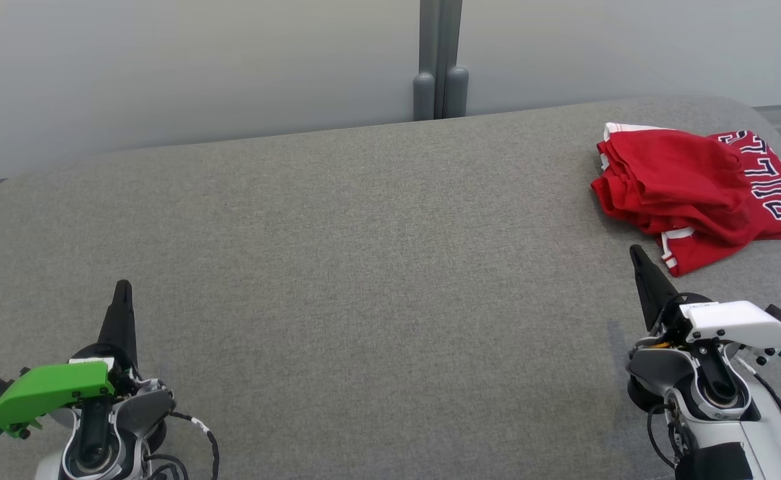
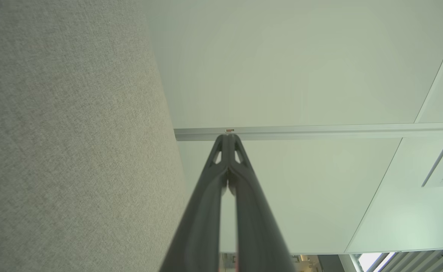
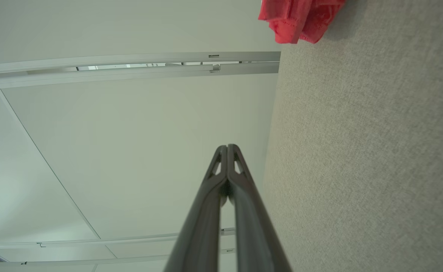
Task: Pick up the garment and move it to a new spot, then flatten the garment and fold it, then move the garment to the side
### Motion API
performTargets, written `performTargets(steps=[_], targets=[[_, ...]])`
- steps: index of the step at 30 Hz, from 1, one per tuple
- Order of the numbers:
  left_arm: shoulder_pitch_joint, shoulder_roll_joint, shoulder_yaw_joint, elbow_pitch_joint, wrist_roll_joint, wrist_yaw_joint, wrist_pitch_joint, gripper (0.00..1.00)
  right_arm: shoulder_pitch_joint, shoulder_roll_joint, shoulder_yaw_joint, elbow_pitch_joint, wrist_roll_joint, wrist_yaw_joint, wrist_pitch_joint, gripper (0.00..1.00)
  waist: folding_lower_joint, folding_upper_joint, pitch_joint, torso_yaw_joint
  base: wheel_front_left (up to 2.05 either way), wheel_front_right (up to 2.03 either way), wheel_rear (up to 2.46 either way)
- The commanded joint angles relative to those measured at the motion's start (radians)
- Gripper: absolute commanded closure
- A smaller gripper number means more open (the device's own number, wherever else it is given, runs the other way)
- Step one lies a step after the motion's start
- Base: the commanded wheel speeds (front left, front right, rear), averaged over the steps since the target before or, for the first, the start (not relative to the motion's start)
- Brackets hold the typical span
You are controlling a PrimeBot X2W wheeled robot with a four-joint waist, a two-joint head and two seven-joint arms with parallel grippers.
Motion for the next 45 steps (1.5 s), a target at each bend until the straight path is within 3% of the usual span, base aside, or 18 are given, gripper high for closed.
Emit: performTargets(steps=[1, 45], targets=[[-0.014, 0.000, 0.002, 0.002, -0.006, -0.006, 0.005, 1.00, -0.004, -0.002, 0.000, 0.001, 0.004, 0.000, 0.004, 1.00, 0.0000, -0.0001, 0.000, 0.000, 0.00, 0.00, 0.00], [-0.014, 0.000, 0.002, 0.002, -0.006, -0.006, 0.005, 1.00, -0.004, -0.002, 0.001, 0.001, 0.005, 0.000, 0.003, 1.00, 0.0000, -0.0001, 0.000, 0.000, 0.00, 0.00, 0.00]])
